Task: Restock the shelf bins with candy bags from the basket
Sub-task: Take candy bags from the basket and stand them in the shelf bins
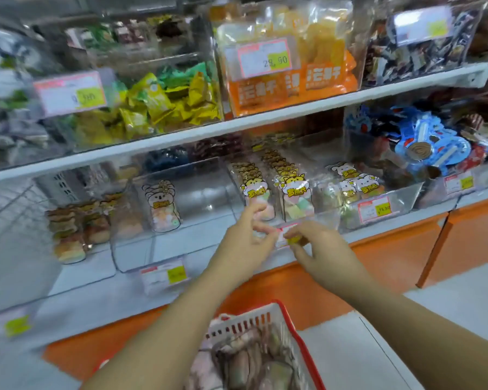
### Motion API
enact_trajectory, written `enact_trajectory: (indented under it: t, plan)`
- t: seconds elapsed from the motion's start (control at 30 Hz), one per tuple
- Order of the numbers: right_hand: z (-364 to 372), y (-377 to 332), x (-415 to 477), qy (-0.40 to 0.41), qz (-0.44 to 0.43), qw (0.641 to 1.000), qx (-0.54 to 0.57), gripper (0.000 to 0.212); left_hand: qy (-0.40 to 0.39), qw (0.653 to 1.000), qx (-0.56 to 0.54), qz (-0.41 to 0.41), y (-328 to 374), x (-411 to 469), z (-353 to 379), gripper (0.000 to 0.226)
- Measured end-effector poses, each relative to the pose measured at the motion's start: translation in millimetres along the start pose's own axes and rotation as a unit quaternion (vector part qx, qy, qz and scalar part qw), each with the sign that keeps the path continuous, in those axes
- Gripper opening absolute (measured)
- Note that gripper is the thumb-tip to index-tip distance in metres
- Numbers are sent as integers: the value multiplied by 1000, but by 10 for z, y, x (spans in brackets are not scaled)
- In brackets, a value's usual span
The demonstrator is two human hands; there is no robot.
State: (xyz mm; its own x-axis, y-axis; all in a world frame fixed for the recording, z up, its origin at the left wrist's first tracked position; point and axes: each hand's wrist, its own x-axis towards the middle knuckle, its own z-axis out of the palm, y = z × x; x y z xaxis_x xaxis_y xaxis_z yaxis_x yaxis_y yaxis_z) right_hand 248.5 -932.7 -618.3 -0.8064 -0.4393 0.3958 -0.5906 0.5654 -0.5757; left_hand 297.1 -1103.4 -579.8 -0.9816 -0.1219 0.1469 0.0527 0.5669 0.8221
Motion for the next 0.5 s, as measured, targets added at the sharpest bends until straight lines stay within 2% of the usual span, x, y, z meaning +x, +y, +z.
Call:
enact_trajectory:
  t: [0.1, 0.2, 0.37, 0.5]
  plan:
    - [270, -157, -232, -52, 9, 999, 12, 21, 11, 997, -27, -68, -466, -535, -187, 37]
    - [645, -259, -465, -143, 13, 990, -10, 21, 22, 991, -15, -131, -964, -1065, -290, 38]
    - [1183, -195, -871, -309, 59, 948, -54, 21, 1, 977, 68, -202, -1649, -1756, -330, 35]
    - [1443, 34, -1165, -422, 75, 895, -122, 32, -47, 959, 188, -205, -2090, -2110, -323, 39]
